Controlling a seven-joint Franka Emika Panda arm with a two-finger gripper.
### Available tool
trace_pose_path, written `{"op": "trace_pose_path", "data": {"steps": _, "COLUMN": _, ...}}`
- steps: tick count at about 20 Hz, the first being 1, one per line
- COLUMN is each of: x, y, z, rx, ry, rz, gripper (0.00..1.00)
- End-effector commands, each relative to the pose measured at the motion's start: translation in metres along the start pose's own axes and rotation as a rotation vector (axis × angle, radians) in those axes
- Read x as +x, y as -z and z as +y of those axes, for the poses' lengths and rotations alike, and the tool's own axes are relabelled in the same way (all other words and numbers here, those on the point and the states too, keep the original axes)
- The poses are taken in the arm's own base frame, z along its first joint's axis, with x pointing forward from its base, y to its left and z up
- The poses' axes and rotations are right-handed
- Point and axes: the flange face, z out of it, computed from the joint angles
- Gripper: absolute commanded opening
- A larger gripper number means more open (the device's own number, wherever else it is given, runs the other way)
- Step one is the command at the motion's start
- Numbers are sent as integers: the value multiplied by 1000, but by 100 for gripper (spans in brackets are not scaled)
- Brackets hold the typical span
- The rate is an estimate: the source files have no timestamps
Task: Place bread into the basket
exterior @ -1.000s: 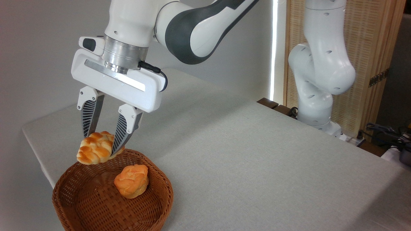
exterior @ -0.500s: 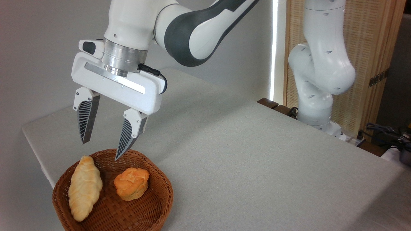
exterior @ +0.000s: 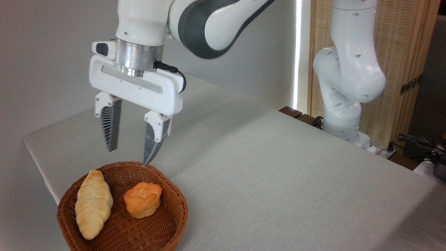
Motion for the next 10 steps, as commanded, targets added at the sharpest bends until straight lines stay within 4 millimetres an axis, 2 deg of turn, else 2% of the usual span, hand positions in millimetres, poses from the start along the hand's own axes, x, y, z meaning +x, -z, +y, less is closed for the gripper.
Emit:
{"op": "trace_pose_path", "data": {"steps": 1, "x": -13, "y": 7, "z": 18, "rx": -37, "ry": -140, "rz": -124, "gripper": 100}}
{"op": "trace_pose_path", "data": {"steps": 6, "x": -27, "y": 10, "z": 27, "rx": -103, "ry": -333, "rz": -264, "gripper": 100}}
{"op": "trace_pose_path", "data": {"steps": 10, "x": -33, "y": 8, "z": 26, "rx": -131, "ry": -407, "rz": -303, "gripper": 100}}
